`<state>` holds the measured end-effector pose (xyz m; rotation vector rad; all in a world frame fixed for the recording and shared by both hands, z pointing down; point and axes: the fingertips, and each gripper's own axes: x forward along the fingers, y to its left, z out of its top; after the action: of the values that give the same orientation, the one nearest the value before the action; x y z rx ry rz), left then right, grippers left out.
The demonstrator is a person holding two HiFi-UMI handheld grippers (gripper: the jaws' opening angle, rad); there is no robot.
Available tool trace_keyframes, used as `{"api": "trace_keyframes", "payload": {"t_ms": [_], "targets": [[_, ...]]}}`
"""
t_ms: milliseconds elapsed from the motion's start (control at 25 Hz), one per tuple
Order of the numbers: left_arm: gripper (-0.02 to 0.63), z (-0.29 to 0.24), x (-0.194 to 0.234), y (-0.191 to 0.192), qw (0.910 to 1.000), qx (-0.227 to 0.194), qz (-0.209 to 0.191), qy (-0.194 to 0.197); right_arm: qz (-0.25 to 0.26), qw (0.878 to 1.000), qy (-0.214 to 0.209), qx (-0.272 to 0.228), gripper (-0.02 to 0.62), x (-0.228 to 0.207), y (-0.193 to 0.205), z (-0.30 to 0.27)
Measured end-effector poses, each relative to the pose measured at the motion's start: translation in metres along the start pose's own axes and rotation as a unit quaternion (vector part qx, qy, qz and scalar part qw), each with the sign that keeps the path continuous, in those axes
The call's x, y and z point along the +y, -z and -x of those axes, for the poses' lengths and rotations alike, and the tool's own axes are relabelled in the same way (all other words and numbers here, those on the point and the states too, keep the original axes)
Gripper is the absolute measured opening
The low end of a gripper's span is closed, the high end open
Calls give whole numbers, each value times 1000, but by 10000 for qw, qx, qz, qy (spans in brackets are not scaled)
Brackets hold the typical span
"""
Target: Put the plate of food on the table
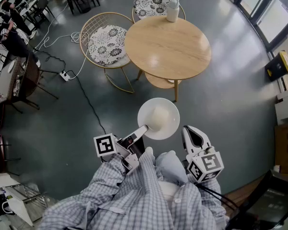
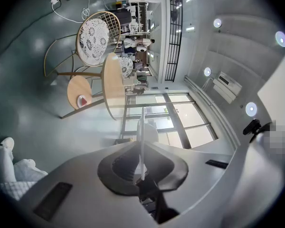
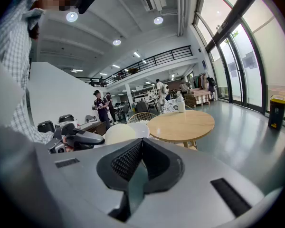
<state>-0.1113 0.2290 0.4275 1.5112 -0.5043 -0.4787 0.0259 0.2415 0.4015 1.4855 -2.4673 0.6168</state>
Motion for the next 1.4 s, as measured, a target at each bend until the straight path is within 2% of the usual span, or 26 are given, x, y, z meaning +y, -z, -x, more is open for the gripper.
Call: {"api": "trace_keyframes", "payload": {"t_ms": [560, 880, 1040, 1120, 1200, 1280, 1400], "targets": [[25, 0, -1, -2, 10000, -77, 13, 13, -35, 10000, 28, 6, 9, -4, -2, -1], [25, 0, 1, -3, 10000, -69, 27, 24, -1341, 9901, -419, 39, 11, 2, 5, -7], [24, 1, 2, -3, 10000, -69, 8, 23, -1814, 9822, -472, -86, 11, 1, 4, -10], [25, 1, 3, -3, 10000, -67, 14, 37, -2179, 9743, -504, -282, 12, -2, 1, -10], [25, 0, 3, -3, 10000, -59, 18, 51, -2690, 9604, -560, -456, 21, -6, 0, -10], [25, 0, 3, -3, 10000, -52, 21, 62, -3060, 9490, -601, -464, 79, -8, 3, -11], [25, 0, 1, -3, 10000, -35, 37, 76, -3322, 9405, -633, -334, 92, -7, 8, -14]]}}
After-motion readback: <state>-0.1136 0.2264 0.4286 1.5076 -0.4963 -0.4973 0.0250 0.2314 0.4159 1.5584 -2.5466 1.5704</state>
